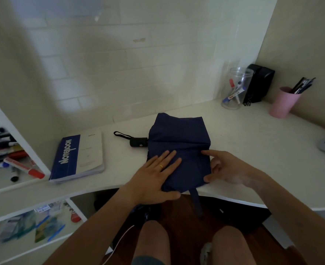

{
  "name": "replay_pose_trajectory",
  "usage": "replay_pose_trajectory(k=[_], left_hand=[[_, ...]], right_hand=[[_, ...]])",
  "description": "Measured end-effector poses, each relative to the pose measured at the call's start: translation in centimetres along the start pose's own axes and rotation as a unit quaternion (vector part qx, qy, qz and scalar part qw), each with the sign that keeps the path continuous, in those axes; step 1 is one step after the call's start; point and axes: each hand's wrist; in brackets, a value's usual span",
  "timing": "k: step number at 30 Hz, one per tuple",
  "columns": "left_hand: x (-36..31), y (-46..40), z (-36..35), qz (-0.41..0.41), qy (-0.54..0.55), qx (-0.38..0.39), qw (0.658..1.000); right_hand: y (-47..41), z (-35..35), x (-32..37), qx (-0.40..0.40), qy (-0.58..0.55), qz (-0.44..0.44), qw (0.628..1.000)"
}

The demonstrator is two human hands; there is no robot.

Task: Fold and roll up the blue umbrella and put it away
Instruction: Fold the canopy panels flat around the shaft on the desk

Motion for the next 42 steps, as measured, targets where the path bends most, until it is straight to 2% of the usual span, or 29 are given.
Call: replay_pose_trajectory(k=[2,4,5,6,7,10,13,19,21,23,25,26,27,28,30,31,36,39,42], left_hand=[[0.0,0.0,-0.2,-0.002,-0.015,-0.005,1.0],[0.1,-0.2,-0.1,0.0,-0.012,0.0,1.0],[0.0,-0.3,-0.1,-0.002,-0.009,0.001,1.0],[0.0,-0.4,0.1,-0.003,-0.008,0.001,1.0],[0.1,-0.4,0.2,-0.002,-0.008,0.004,1.0],[0.6,-0.8,1.1,0.017,0.032,0.046,0.998],[1.7,-1.9,1.8,0.017,0.077,0.076,0.994],[4.9,-1.7,1.1,0.051,0.027,0.046,0.997],[5.2,-1.3,0.7,0.045,0.014,0.014,0.999],[5.1,-1.2,0.3,0.039,0.003,-0.014,0.999],[5.1,-1.2,0.2,0.034,-0.001,-0.028,0.999],[5.0,-1.2,0.2,0.033,-0.004,-0.031,0.999],[5.0,-1.1,0.2,0.033,-0.007,-0.032,0.999],[5.1,-1.1,0.2,0.032,-0.009,-0.034,0.999],[5.1,-1.1,0.1,0.028,-0.01,-0.041,0.999],[5.1,-1.2,0.1,0.027,-0.012,-0.045,0.999],[5.3,-1.4,0.1,0.028,-0.017,-0.04,0.999],[5.4,-1.5,0.1,0.029,-0.011,-0.034,0.999],[5.3,-1.5,0.3,0.035,0.0,-0.025,0.999]], right_hand=[[0.7,-0.2,0.9,-0.054,0.114,0.018,0.992],[1.3,-1.7,2.4,-0.185,0.179,0.154,0.954],[1.3,-2.7,3.1,-0.216,0.192,0.237,0.927],[1.0,-3.5,3.4,-0.201,0.212,0.288,0.912],[0.4,-4.2,3.3,-0.154,0.241,0.299,0.91],[-1.5,-4.6,0.5,-0.001,0.37,0.206,0.906],[-2.2,-3.7,-1.3,0.041,0.404,0.167,0.899],[-2.8,-2.3,-2.1,0.047,0.367,0.141,0.919],[-2.7,-1.7,-1.4,0.027,0.289,0.137,0.947],[-3.4,-0.2,0.4,-0.11,0.159,0.135,0.972],[-5.5,2.2,2.4,-0.29,0.051,0.102,0.95],[-6.6,3.6,3.4,-0.324,0.02,0.064,0.944],[-7.8,4.7,4.1,-0.309,-0.005,0.022,0.951],[-8.8,5.4,4.7,-0.262,-0.04,-0.01,0.964],[-10.3,5.8,5.3,-0.166,-0.122,-0.033,0.978],[-10.8,5.9,5.5,-0.151,-0.148,-0.027,0.977],[-9.8,6.8,5.5,-0.198,-0.24,0.075,0.947],[-6.1,5.7,4.9,-0.21,-0.16,0.156,0.952],[-2.7,3.1,3.2,-0.22,-0.07,0.181,0.956]])
Point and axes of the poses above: each hand's wrist, its own y-axis away from the middle knuckle, its own z-axis out of the back of the hand, x = y × z, and after that the axes turned 8 degrees about z, right-handed
